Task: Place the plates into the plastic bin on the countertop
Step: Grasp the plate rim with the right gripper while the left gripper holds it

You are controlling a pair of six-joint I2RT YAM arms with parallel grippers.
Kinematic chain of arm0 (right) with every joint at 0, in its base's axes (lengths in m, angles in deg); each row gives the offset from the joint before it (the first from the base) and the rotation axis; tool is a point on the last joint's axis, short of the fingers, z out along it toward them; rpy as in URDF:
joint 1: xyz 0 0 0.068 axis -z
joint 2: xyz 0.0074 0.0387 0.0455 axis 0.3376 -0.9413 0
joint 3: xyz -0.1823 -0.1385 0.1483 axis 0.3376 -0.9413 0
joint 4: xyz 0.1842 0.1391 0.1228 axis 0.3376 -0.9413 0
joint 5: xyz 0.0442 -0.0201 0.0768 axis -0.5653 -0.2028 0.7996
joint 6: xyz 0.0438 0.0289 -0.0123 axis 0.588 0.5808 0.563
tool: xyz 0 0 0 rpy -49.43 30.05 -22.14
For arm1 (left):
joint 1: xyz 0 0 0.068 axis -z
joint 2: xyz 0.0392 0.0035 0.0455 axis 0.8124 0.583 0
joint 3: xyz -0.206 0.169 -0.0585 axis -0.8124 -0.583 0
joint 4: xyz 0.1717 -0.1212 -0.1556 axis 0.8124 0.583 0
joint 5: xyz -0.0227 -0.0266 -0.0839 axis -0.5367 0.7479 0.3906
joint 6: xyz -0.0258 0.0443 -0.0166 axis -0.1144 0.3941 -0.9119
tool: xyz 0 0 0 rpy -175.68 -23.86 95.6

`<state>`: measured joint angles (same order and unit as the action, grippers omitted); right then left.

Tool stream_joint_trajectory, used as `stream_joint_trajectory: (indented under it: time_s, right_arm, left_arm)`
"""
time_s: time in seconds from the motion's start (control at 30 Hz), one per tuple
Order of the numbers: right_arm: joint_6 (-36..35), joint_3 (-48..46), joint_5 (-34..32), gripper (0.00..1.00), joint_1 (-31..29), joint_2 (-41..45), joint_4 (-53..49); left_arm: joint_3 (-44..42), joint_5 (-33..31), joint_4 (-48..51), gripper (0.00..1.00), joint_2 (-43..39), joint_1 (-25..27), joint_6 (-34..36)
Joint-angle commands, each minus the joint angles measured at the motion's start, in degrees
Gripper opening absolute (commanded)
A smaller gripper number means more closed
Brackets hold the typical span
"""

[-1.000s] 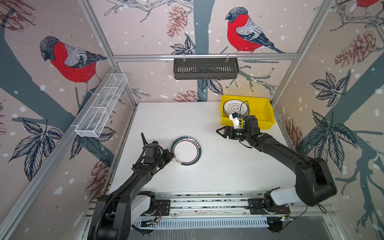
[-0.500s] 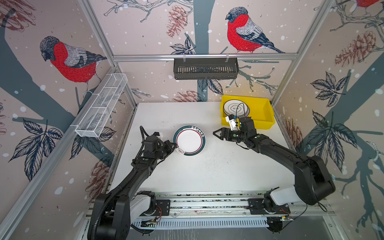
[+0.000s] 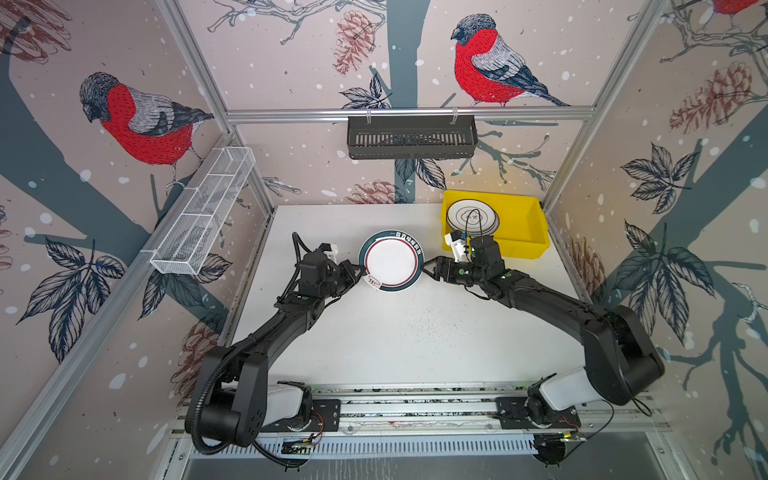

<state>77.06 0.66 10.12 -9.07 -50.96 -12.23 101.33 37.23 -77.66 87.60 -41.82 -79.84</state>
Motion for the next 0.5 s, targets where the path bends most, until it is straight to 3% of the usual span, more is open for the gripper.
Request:
stream_joint_trajectory:
  time_s: [0.0,0.2,0.47]
  right_arm:
    - [1.3,-0.8,-2.9,0.75,-1.3,1.0,4.3]
    - [1.5,-1.0,-4.4,0.70,-2.2,1.3,5.8]
    - [3.9,-1.9,-5.1,0.39,-2.2,1.8,7.5]
  left_arm:
    - [2.4,1.3,-6.6,0.00,1.8,2.1,-1.1]
    - [3.6,1.3,-11.6,0.00,5.1,5.6,-3.9]
    - [4.0,2.0,-14.8,0.00,7.8,6.4,-4.9]
